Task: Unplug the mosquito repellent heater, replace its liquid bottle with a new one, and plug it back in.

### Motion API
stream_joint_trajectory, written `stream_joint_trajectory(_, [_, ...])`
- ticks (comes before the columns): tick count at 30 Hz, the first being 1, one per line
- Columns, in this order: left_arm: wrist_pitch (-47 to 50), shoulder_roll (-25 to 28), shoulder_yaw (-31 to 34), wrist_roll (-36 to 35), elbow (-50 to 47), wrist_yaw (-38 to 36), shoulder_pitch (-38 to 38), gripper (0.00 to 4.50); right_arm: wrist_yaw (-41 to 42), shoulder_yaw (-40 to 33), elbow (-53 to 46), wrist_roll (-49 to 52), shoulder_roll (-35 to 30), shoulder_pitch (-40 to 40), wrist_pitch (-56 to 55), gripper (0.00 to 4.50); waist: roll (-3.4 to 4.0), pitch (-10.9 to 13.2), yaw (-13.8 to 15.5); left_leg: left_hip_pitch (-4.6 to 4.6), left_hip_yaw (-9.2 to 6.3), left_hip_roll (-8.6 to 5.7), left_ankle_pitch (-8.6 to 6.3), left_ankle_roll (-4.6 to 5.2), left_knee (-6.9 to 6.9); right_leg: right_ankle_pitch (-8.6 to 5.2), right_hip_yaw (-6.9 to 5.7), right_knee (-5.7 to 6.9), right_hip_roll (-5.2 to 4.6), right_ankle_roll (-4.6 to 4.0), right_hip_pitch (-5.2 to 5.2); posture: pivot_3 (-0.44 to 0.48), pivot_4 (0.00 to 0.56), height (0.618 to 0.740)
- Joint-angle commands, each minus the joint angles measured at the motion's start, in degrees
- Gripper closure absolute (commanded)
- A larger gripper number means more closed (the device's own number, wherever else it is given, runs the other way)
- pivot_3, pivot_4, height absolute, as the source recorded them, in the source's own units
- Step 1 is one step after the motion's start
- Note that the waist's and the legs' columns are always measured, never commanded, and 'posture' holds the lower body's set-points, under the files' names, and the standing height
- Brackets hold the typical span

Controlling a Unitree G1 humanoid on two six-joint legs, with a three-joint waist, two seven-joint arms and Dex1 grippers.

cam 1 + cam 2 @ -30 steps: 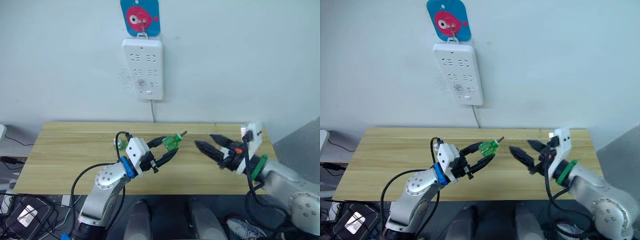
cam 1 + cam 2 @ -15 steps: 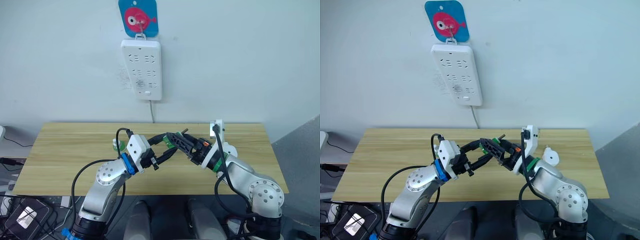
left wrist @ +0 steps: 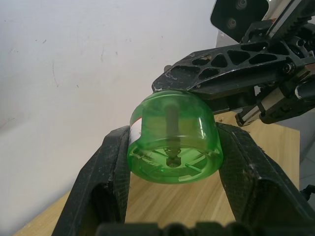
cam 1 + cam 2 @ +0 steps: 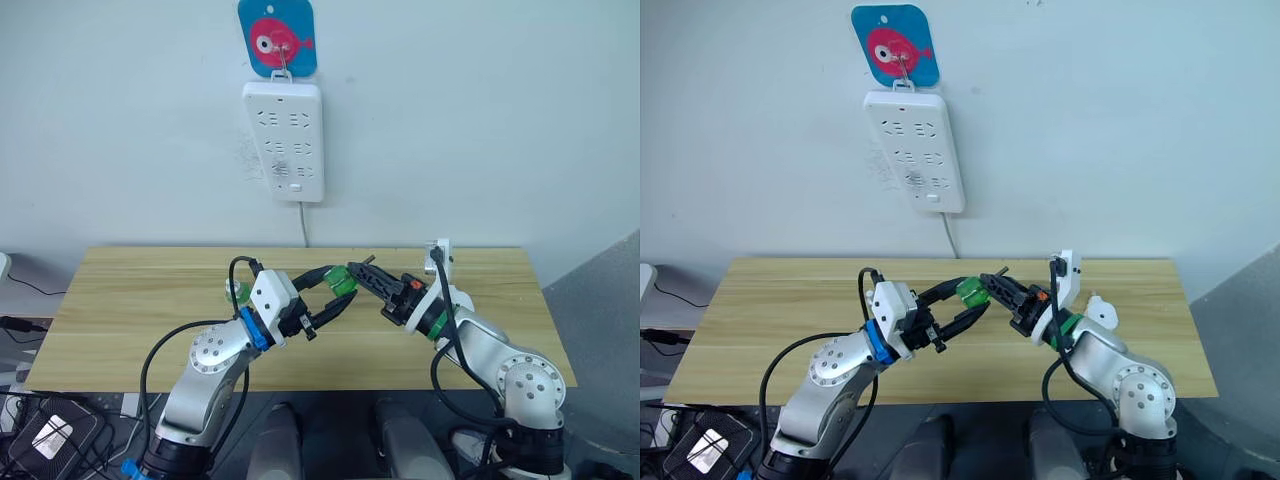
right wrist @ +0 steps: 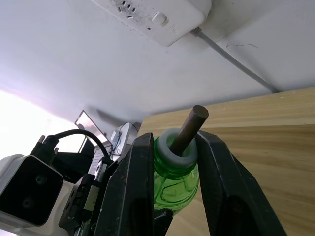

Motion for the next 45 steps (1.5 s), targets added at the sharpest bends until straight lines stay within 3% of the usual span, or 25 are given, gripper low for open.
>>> stream_joint_trajectory(1, [-0.21, 1.16, 0.05, 0.77, -2.32, 0.18, 0.75, 1.24, 2.88, 2.61, -1.62, 1.73, -1.39, -1.07, -0.16, 3.66, 0.01, -0.09, 0.03, 0.0, -0.01, 0.0, 0.0, 0.0, 0.0, 0.0, -0.01, 0.0, 0.0, 0.0, 0.0, 0.0, 0.189, 0.735])
stream_joint_trajectory(4, [0.26, 4.73, 1.81, 2.04, -3.56, -0.19, 3.16, 0.31, 6.6, 3.29, -1.43, -4.08, -6.28, -1.91, -3.35, 3.66, 0.01, -0.17, 0.03, 0.01, -0.01, 0.01, 0.0, 0.0, -0.01, 0.0, -0.01, 0.01, 0.01, 0.0, 0.0, 0.01, 0.194, 0.735])
stream_joint_trajectory(6, [1.41, 7.97, 3.49, 1.9, -4.76, -0.9, 5.84, 0.3, 10.63, 5.68, 0.04, -11.71, -10.9, -2.63, -8.23, 3.66, 0.0, -0.19, 0.1, 0.01, 0.01, -0.01, 0.0, 0.0, 0.0, 0.0, 0.01, 0.0, -0.01, 0.0, 0.0, 0.027, 0.195, 0.735])
stream_joint_trajectory(9, [3.37, 11.17, 5.05, 1.45, -6.65, -0.6, 10.51, 0.3, 15.59, 15.95, 9.74, -33.23, -18.01, -4.47, -25.15, 3.66, -0.03, -0.24, 0.24, 0.04, 0.01, -0.01, 0.0, 0.0, -0.01, 0.0, 0.0, -0.01, -0.01, 0.0, 0.0, 0.048, 0.192, 0.735])
stream_joint_trajectory(14, [3.32, 11.9, 3.68, 3.64, -8.79, 0.46, 14.72, 0.3, 13.37, 22.6, 36.36, -55.09, -16.6, -10.71, -51.3, 3.66, -0.15, -0.35, 0.61, 0.11, 0.05, 0.0, 0.0, 0.0, -0.04, 0.0, 0.01, -0.02, -0.01, 0.0, 0.02, 0.091, 0.189, 0.735])
stream_joint_trajectory(19, [3.74, 10.81, 2.81, 4.8, -10.23, 2.32, 15.37, 0.3, 11.77, 20.24, 58.81, -61.23, -12.74, -17.3, -64.65, 3.66, -0.17, -0.36, 1.71, 0.11, 0.06, 0.0, 0.0, -0.02, -0.04, 0.05, 0.01, 0.01, -0.03, -0.08, 0.02, 0.132, 0.187, 0.735])
stream_joint_trajectory(26, [3.63, 8.93, 3.15, 5.04, -9.61, 4.88, 15.08, 0.3, 13.72, 18.42, 68.42, -64.29, -11.11, -19.3, -70.62, 3.66, -0.15, -0.39, 2.66, 0.13, 0.05, -0.01, 0.0, -0.02, -0.05, 0.08, -0.02, 0.04, -0.07, -0.12, 0.05, 0.141, 0.186, 0.735])
stream_joint_trajectory(27, [3.49, 8.71, 3.28, 5.13, -9.4, 5.23, 15.22, 0.3, 13.72, 18.01, 68.59, -64.32, -10.92, -19.21, -70.69, 3.66, -0.15, -0.41, 2.68, 0.16, 0.05, -0.01, 0.0, -0.02, -0.05, 0.09, -0.02, 0.06, -0.07, -0.14, 0.05, 0.139, 0.187, 0.735])
stream_joint_trajectory(32, [1.98, 7.69, 4.27, 4.83, -8.26, 6.45, 15.45, 0.3, 15.57, 15.93, 67.54, -63.68, -10.31, -18.33, -70.68, 1.92, -0.14, -0.45, 2.76, 0.23, 0.06, 0.0, 0.0, -0.02, -0.05, 0.1, -0.01, 0.12, -0.06, -0.15, 0.09, 0.129, 0.19, 0.735])
stream_joint_trajectory(33, [1.82, 7.68, 4.5, 4.54, -8.13, 6.35, 15.58, 0.0, 16.42, 15.67, 66.07, -63.31, -10.44, -17.76, -70.47, 1.49, -0.14, -0.45, 2.83, 0.23, 0.07, 0.0, 0.0, -0.02, -0.05, 0.1, -0.01, 0.12, -0.06, -0.15, 0.09, 0.128, 0.191, 0.735])
stream_joint_trajectory(37, [-0.57, 7.58, 6.65, 6.45, -5.65, 8.11, 18.8, 0.0, 22.69, 15.74, 53.34, -61.91, -13.63, -13.03, -67.78, 0.02, -0.13, -0.46, 3.16, 0.23, 0.06, -0.01, 0.0, -0.02, -0.06, 0.1, 0.0, 0.11, -0.07, -0.15, 0.09, 0.124, 0.195, 0.735])
stream_joint_trajectory(45, [-0.81, 2.69, 15.11, 4.89, 1.41, 14.67, 25.27, 0.0, 40.11, 20.01, 17.27, -53.9, -23.8, -3.05, -54.0, 0.02, -0.12, -0.47, 3.02, 0.25, 0.03, 0.03, -0.01, -0.01, -0.04, 0.09, 0.0, 0.11, -0.02, -0.14, 0.13, 0.101, 0.218, 0.735])
